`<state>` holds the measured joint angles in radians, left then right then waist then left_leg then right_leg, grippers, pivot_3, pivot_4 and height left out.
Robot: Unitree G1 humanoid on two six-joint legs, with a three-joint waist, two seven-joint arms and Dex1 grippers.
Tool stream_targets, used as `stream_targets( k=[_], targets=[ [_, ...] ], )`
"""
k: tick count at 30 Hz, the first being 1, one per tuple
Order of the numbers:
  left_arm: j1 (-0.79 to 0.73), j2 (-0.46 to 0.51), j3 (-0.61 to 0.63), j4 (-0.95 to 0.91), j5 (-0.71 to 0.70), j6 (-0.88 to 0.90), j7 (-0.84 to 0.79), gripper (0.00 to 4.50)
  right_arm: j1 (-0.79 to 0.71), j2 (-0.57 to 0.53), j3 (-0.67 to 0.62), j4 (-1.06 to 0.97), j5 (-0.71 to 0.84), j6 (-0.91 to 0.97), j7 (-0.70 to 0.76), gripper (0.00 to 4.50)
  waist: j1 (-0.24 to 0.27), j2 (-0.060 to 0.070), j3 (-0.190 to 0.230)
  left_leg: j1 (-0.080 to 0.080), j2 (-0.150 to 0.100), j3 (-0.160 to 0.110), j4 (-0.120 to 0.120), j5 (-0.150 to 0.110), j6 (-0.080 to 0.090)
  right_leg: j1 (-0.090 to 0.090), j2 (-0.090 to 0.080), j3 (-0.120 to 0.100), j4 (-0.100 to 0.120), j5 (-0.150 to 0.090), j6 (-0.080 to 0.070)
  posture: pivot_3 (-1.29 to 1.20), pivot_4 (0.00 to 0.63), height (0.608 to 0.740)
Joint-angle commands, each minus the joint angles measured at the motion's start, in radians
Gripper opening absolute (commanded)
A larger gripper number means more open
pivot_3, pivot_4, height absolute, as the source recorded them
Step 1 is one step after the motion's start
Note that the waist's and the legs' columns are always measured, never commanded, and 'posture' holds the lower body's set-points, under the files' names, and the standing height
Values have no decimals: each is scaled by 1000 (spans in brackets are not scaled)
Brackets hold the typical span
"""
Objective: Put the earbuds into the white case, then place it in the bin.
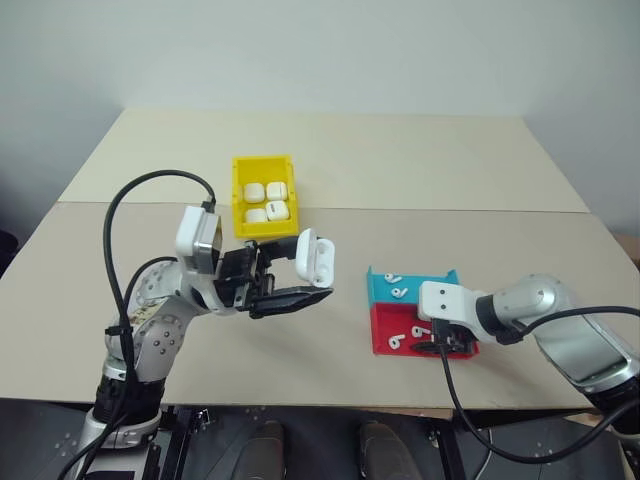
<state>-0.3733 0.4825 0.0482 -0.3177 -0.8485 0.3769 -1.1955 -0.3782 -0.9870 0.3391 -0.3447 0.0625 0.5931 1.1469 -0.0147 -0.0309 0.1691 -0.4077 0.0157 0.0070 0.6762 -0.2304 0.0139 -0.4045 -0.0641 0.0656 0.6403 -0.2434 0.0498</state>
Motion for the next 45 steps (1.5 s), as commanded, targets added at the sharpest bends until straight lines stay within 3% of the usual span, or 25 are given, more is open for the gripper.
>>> stream_targets(
  k=[1, 11, 21, 25, 40, 43, 45],
  targets=[
    [-2, 12, 19, -37, -20, 1, 2, 2840, -5, -12, -26, -17, 0, -5, 9, 4478, -1, 0, 0, 1, 0, 0, 0, 0, 0, 0, 0, 0, 0, 0, 0, 0, 150, 740],
    [-6, 4, 6, -33, -13, -6, 3, 2840, -83, -65, -31, -161, 28, 170, 58, 4478, -1, 0, 0, 0, 0, 0, 0, 0, 0, -1, 0, 0, 0, 0, 0, 0, 150, 740],
    [-4, -9, 2, -26, -1, -19, 1, 2840, -203, -111, 29, -155, 2, 165, 130, 4478, 0, 0, 0, 0, 0, 0, 0, 0, 0, -1, 0, 0, 0, 0, 0, 0, 150, 740],
    [-2, -10, 4, -27, 5, -25, 0, 2840, -235, -105, 101, -103, -55, 121, 157, 3629, 0, 0, 0, 0, 0, 0, 0, 0, 0, -1, 0, 0, 0, 0, 0, 0, 150, 740],
    [15, -14, 6, -48, 19, -35, 11, 2840, -317, -19, 223, 51, -191, 94, 184, 3629, 0, 0, 0, -1, 0, 0, 0, 0, 0, -1, 0, 0, 0, 0, 0, 0, 150, 740],
    [20, -13, 8, -53, 19, -34, 13, 2840, -317, -10, 226, 59, -203, 90, 187, 2950, 0, 0, 0, -1, 0, 0, 0, 0, 0, -1, 0, 0, 0, 0, 0, 0, 150, 740],
    [22, -12, 9, -56, 18, -34, 15, 2840, -316, -3, 223, 60, -209, 91, 190, 2786, 0, 0, 0, 0, 0, 0, 0, 0, 0, -1, 0, 0, 0, 0, 0, 0, 150, 740]
  ],
)
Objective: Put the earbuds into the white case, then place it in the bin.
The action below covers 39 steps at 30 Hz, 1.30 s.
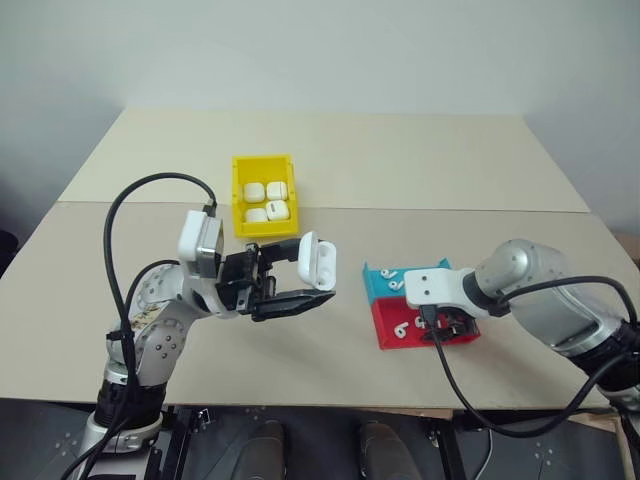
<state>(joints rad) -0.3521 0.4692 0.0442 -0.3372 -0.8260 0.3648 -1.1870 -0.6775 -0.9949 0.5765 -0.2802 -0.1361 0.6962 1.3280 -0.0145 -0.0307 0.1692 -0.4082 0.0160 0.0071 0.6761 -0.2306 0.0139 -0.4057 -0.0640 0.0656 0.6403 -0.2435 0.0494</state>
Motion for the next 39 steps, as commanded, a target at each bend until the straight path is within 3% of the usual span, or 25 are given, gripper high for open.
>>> stream_targets(
  k=[1, 16, 19, 24, 31, 35, 39],
  targets=[
    [2, 2, 14, -38, -5, -21, 8, 2840, -14, 6, -15, -4, -13, -14, 9, 2786, -1, 0, 0, 0, 0, 0, 0, 0, 0, 0, 0, 0, 0, 0, 0, 0, 150, 740],
    [8, 9, 13, -49, -5, -20, 18, 2840, 9, 22, -11, 17, -40, -29, 22, 2786, 0, 0, 0, 0, 0, 0, 0, 0, 0, 0, 0, 0, 0, 0, 0, 0, 150, 740],
    [9, 11, 15, -51, -7, -18, 19, 2840, 13, 25, -9, 23, -49, -31, 24, 2248, 0, 0, 0, 0, 0, 0, 0, 0, 0, 0, 0, 0, 0, 0, 0, 0, 150, 740],
    [9, 16, 18, -53, -9, -16, 20, 2840, 16, 35, -7, 26, -54, -30, 25, 688, 0, 0, 0, 1, 0, 0, 0, 0, 0, 1, 0, 0, 0, 0, 0, 0, 150, 740],
    [8, 19, 17, -55, -10, -14, 23, 2840, 37, 30, -40, 1, -31, -3, 21, 639, 0, 0, 0, 1, 0, 0, 0, 0, 0, 1, 0, 0, 0, 0, 0, 0, 150, 740],
    [3, 19, 19, -53, -16, -11, 23, 2840, 65, -2, -178, -90, 68, 60, 34, 639, 0, 0, 0, 0, 0, 0, 0, 0, 0, 0, 0, 0, 0, 0, 0, 0, 150, 740],
    [-41, 1, -4, -27, -16, -15, 2, 2840, 155, 63, -568, -189, 383, 182, 51, 639, 4, 0, 0, -1, 0, -1, 0, 0, 0, 0, 0, 0, 0, 0, 0, 0, 150, 740]
  ],
)
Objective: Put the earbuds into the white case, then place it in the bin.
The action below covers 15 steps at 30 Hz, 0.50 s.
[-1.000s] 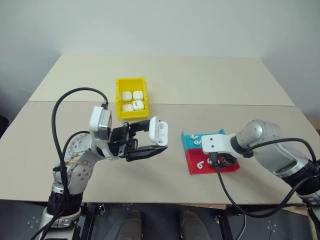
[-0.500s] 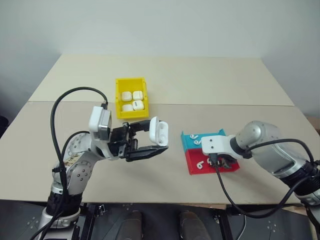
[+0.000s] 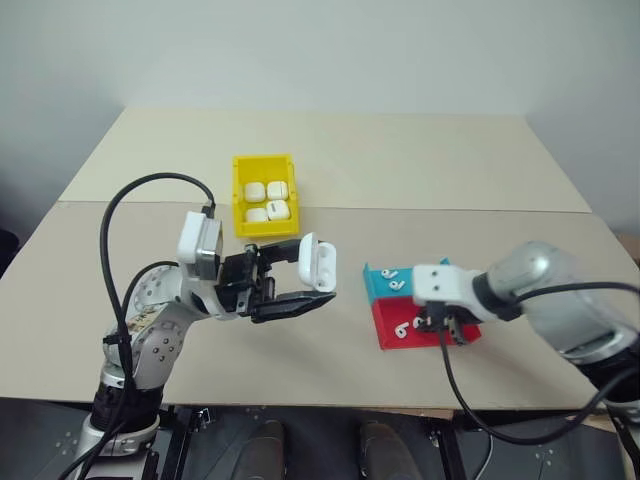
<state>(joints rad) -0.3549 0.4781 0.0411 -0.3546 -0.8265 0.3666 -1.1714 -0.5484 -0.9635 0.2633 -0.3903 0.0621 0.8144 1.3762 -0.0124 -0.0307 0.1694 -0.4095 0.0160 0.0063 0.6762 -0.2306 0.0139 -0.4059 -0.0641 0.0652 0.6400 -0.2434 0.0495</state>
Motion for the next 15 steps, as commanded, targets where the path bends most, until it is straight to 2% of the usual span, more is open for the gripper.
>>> stream_targets(
  k=[1, 4, 5, 7, 11, 15],
  targets=[
    [-56, -20, -9, 2, -14, -18, -18, 2840, 59, 87, -365, -81, 255, 30, -18, 639, 1, 0, 0, 0, 0, -1, 0, 0, 0, 1, 0, -1, 0, 0, 0, 0, 150, 740],
    [-112, -63, -32, 50, -5, -23, -24, 2840, 81, 303, -637, -105, 450, 3, -174, 639, 3, -2, -1, 2, 0, -1, 0, 0, 0, 4, 1, -2, -1, 0, 0, 0, 150, 740],
    [-128, -78, -38, 64, -3, -20, -23, 2840, 73, 354, -681, -120, 493, 11, -232, 639, 2, -2, -1, 2, 0, -1, 0, 0, 0, 4, 1, -1, -1, 0, 0, 0, 150, 740],
    [-150, -95, -45, 82, -2, -12, -22, 2840, 65, 404, -722, -144, 554, 22, -307, 639, 0, -1, -1, 2, 0, -1, 0, 0, 0, 3, 1, -1, 0, 0, 0, 0, 150, 740],
    [-230, -145, -78, 124, 2, 51, 56, 2840, 0, 525, -787, -217, 781, 36, -522, 639, -5, -1, -1, 1, 0, -1, 0, 0, 0, 1, 2, 0, 1, 0, 0, 0, 150, 740],
    [-247, -145, -92, 116, 3, 97, 89, 2840, 11, 534, -763, -279, 907, 40, -651, 639, -5, -1, -1, 1, 1, -1, -2, 0, 0, 1, 2, 0, 1, 0, 0, 0, 150, 740]
  ],
)
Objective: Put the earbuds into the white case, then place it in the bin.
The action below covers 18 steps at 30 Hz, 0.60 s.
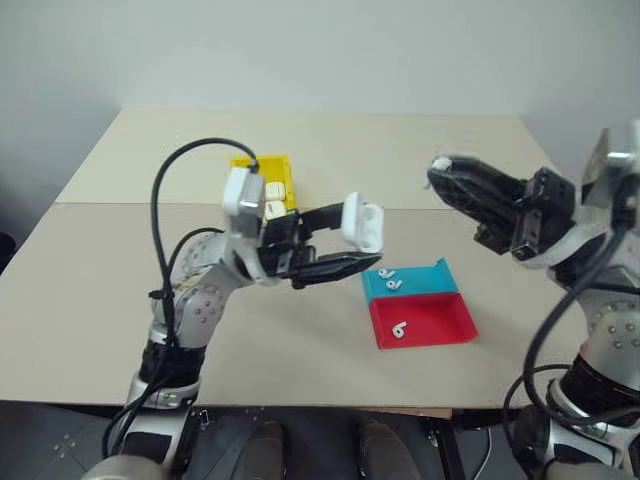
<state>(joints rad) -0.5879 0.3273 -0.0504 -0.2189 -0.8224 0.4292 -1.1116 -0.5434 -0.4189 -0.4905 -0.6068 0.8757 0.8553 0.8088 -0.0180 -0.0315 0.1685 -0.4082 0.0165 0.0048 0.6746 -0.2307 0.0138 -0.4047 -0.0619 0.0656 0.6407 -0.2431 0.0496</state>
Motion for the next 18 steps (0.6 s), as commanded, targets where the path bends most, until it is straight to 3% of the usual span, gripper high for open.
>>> stream_targets(
  k=[1, 9, 18],
  targets=[
    [-17, 8, 0, -23, -6, 49, 39, 2840, 15, -17, 5, -78, 109, -9, -103, 639, 1, 0, 0, -1, 0, 0, 0, 0, 0, 0, 0, 0, 0, 0, 0, 0, 150, 740],
    [-24, 10, 11, -52, -29, 115, 91, 2840, 62, -76, 146, -124, 92, -67, -182, 639, 0, 0, 0, 0, 0, 0, 0, 0, 0, 0, 0, 0, 0, 0, 0, 0, 150, 740],
    [-15, 6, 17, -67, -22, 101, 88, 2840, 72, -156, 237, -81, 35, -134, -153, 639, 2, 0, 0, 0, 0, 1, 0, 0, 0, 0, 0, 0, -1, 0, 0, 0, 150, 740]
  ],
)
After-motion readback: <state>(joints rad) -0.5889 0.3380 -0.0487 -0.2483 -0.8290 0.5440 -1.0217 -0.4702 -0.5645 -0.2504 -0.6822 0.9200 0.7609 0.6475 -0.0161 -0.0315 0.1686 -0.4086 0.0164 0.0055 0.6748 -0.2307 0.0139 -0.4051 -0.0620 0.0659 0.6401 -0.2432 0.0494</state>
